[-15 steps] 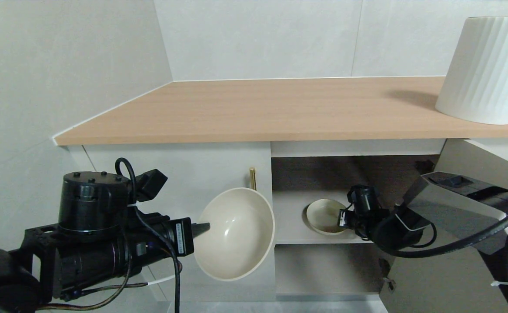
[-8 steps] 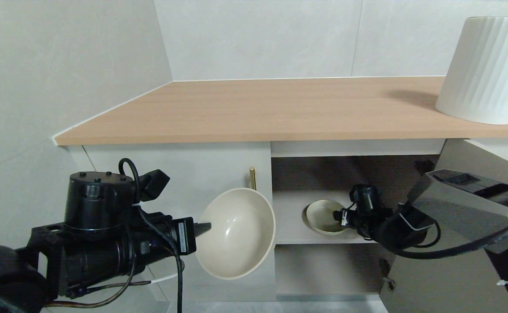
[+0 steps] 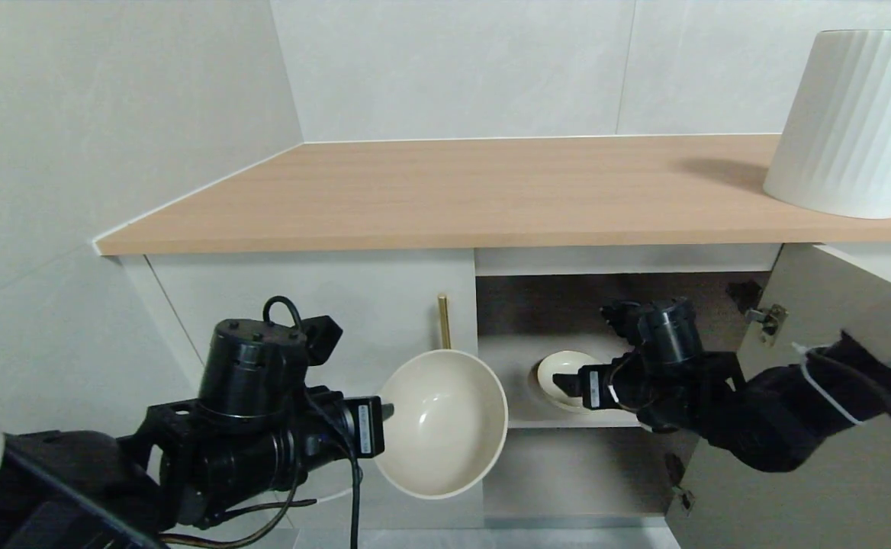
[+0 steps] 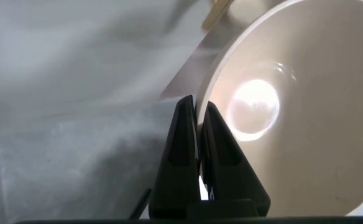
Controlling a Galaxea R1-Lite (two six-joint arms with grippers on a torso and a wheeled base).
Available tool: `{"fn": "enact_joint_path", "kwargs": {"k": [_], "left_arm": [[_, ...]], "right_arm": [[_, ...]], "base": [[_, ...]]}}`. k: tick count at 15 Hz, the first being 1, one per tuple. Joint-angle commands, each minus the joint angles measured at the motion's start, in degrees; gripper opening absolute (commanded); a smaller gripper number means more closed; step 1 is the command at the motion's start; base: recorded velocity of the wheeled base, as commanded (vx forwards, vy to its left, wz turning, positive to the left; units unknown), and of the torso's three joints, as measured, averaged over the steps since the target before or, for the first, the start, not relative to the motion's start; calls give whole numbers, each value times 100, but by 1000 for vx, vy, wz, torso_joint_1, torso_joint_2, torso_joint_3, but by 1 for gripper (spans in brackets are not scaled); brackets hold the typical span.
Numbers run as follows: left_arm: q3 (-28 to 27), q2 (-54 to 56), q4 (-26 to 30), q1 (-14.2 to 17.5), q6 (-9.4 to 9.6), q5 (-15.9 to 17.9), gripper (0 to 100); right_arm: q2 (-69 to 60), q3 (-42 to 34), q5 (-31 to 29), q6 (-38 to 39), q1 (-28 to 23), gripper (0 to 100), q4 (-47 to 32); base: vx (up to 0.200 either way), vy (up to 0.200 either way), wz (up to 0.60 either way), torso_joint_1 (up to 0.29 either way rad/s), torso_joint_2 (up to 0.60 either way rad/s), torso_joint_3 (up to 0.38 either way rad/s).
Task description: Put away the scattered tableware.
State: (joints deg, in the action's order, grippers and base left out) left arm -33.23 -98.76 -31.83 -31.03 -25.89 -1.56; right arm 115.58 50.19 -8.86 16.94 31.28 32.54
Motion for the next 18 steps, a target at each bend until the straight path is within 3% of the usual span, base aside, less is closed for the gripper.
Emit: {"fn": "enact_joint_path", "kwargs": {"k": [1, 3, 8, 14, 18], "left_arm": [[-52, -627, -122, -308, -21, -239, 0], [-78, -1128, -552, -431, -47, -336, 0], [-87, -1383, -588, -492, -47, -433, 0], [-87, -1260, -596, -554, -39, -450, 0], [-61, -1120, -570, -606, -39, -450, 0]], "right_arm": [[-1134, -387, 78, -60, 642, 100, -388], [-1538, -484, 86, -60, 1091, 100, -740], [-1784, -536, 34, -60, 1504, 100, -986], [-1257, -528, -98, -69, 1592, 100, -1162], [-607, -326, -555, -16, 1592, 100, -1118]], "base": [[0, 0, 0, 0, 0, 0], [0, 0, 0, 0, 0, 0], [0, 0, 0, 0, 0, 0], [0, 0, 0, 0, 0, 0], [0, 0, 0, 0, 0, 0]]}}
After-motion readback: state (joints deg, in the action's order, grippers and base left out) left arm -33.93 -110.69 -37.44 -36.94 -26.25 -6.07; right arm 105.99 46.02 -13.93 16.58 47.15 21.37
